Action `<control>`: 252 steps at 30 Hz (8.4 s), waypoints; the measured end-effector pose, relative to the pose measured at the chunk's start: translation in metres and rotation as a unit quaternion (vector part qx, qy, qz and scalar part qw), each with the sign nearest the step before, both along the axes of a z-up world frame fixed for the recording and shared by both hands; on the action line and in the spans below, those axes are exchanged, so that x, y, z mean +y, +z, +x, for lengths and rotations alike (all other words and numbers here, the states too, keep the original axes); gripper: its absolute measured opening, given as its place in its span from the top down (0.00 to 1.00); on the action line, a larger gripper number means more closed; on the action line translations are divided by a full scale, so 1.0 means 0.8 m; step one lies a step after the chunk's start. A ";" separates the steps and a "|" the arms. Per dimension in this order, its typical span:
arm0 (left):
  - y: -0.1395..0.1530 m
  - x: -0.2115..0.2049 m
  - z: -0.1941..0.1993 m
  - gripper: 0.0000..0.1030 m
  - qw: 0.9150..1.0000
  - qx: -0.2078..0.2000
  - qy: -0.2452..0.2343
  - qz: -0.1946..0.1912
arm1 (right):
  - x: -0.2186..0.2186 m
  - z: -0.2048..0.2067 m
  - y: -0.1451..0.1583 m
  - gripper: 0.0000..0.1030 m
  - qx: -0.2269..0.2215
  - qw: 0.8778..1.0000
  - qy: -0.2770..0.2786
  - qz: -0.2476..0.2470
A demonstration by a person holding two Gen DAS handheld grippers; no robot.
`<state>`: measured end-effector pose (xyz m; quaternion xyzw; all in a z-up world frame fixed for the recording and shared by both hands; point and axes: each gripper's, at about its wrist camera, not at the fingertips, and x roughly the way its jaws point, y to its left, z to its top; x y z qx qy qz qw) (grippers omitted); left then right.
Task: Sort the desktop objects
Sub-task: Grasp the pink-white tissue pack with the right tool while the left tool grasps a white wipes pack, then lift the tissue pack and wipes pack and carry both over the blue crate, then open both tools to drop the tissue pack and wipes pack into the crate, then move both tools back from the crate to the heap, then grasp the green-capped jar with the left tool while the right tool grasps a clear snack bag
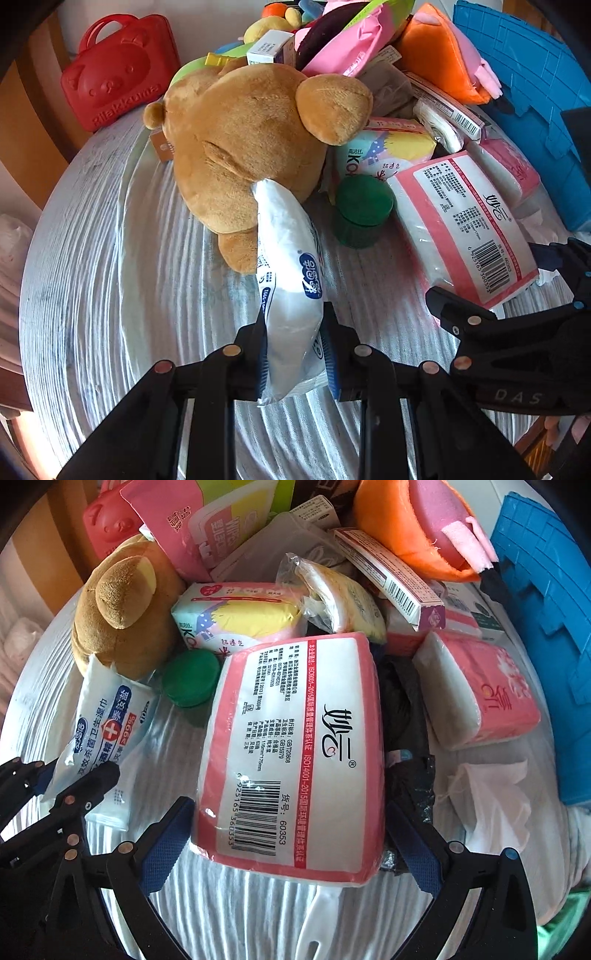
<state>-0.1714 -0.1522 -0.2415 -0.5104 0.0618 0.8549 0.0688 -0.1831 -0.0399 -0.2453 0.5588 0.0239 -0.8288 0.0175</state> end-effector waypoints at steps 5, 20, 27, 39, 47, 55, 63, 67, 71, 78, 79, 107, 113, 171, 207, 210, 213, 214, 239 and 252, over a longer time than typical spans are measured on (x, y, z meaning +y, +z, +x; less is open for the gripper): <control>-0.001 -0.004 -0.005 0.77 1.000 -0.002 0.005 0.005 | 0.000 -0.001 -0.001 0.00 0.007 1.000 0.010 0.005; 0.024 0.011 0.008 0.79 1.000 0.012 -0.002 0.006 | 0.025 0.019 0.039 0.14 0.045 0.998 0.034 -0.024; 0.071 0.023 0.023 0.80 0.998 0.055 -0.007 0.015 | 0.058 0.043 0.104 0.14 0.096 0.993 0.039 -0.048; 0.191 0.096 0.027 0.80 0.980 0.195 -0.033 0.028 | 0.105 0.098 0.229 0.14 0.248 0.968 0.021 -0.034; 0.273 0.194 0.008 0.80 0.957 0.278 -0.071 0.049 | 0.206 0.127 0.325 0.14 0.357 0.934 -0.025 -0.016; 0.349 0.336 -0.032 0.80 0.937 0.321 -0.113 0.078 | 0.341 0.121 0.399 0.14 0.423 0.901 -0.091 0.009; 0.401 0.484 -0.090 0.80 0.933 0.313 -0.152 0.096 | 0.487 0.071 0.443 0.14 0.426 0.893 -0.141 0.034; 0.413 0.550 -0.126 0.80 0.942 0.273 -0.166 0.101 | 0.550 0.024 0.455 0.14 0.407 0.897 -0.167 0.043; 0.408 0.605 -0.165 0.80 0.953 0.225 -0.175 0.106 | 0.609 -0.011 0.448 0.14 0.389 0.899 -0.190 0.070; 0.352 0.693 -0.237 0.80 0.973 0.121 -0.187 0.054 | 0.696 -0.084 0.405 0.14 0.325 0.914 -0.230 0.075; 0.340 0.701 -0.245 0.80 0.976 0.107 -0.184 0.044 | 0.706 -0.094 0.393 0.14 0.309 0.919 -0.235 0.072; 0.288 0.725 -0.263 0.48 0.981 0.046 -0.188 0.002 | 0.725 -0.130 0.316 0.05 0.175 0.946 -0.239 0.129; 0.299 0.713 -0.264 0.48 0.983 0.051 -0.176 0.026 | 0.732 -0.125 0.320 0.01 0.157 0.948 -0.252 0.117; 0.187 0.060 -0.010 0.48 0.987 0.131 0.093 0.023 | 0.231 0.064 0.259 0.00 0.248 0.967 0.011 -0.061; -0.035 0.050 -0.103 0.61 0.998 0.014 0.060 0.029 | 0.071 -0.077 0.037 0.34 0.086 0.992 0.075 -0.051; -0.029 0.049 -0.100 0.61 0.998 0.019 0.061 0.028 | 0.065 -0.086 0.031 0.59 0.085 0.991 0.082 -0.056; -0.019 0.049 -0.093 0.61 0.997 0.027 0.063 0.029 | 0.062 -0.080 0.034 0.85 0.089 0.990 0.089 -0.064; -0.016 0.050 -0.090 0.61 0.997 0.030 0.063 0.029 | 0.062 -0.077 0.036 0.86 0.092 0.990 0.090 -0.064; 0.011 0.066 -0.087 0.61 0.997 0.062 0.052 0.022 | 0.081 -0.080 0.040 0.33 0.090 0.989 0.018 -0.115; 0.024 0.071 -0.089 0.61 0.997 0.061 0.036 0.041 | 0.094 -0.098 0.036 0.86 0.099 0.988 -0.022 -0.113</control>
